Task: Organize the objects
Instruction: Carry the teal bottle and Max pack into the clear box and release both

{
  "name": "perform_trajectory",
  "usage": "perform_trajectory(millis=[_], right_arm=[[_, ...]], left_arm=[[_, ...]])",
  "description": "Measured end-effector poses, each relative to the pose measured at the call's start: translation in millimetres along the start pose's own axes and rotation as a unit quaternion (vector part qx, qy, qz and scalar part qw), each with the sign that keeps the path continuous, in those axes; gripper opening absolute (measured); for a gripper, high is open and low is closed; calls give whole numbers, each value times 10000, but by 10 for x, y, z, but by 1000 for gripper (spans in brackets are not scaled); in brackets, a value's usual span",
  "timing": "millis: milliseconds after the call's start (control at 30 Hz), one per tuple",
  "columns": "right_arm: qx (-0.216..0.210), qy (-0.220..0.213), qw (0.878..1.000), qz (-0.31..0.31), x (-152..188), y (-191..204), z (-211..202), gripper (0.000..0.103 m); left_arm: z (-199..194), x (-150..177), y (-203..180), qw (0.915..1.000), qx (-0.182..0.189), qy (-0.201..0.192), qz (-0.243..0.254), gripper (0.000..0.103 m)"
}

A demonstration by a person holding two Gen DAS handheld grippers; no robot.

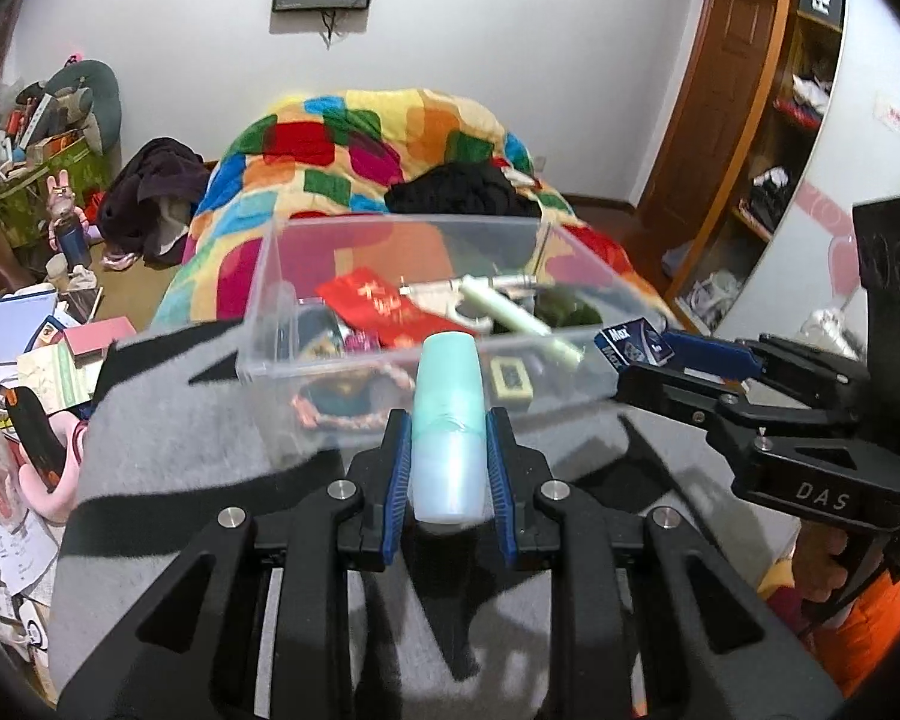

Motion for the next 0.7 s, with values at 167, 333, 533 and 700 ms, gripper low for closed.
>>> perform_trajectory(millis=[167,333,533,700], right_arm=[[108,-162,9997,129,-130,-65,-25,45],[213,-255,9991,271,-245,-141,23,45],[293,-206,9986,377,-335,-247,157,45],[230,-60,9976,647,-357,-368,360,45]], left_arm=[[-28,-155,59,9997,-29,-172,-162,24],[38,-305,116,9993,-92,-218,-285,24],[255,-423,140,9993,-179,-69,-336,24],[445,-487,162,9988,-150,82,-452,24]])
Point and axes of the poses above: each gripper's, at about its wrist camera, not at the fingertips, and z roughly the way its jaws point, y to its left, x to its underside, the point moved 1 cm from there along z, roughly the way its jaws point, and after that the axes turned 14 degrees about -x, right-handed, at the moved point
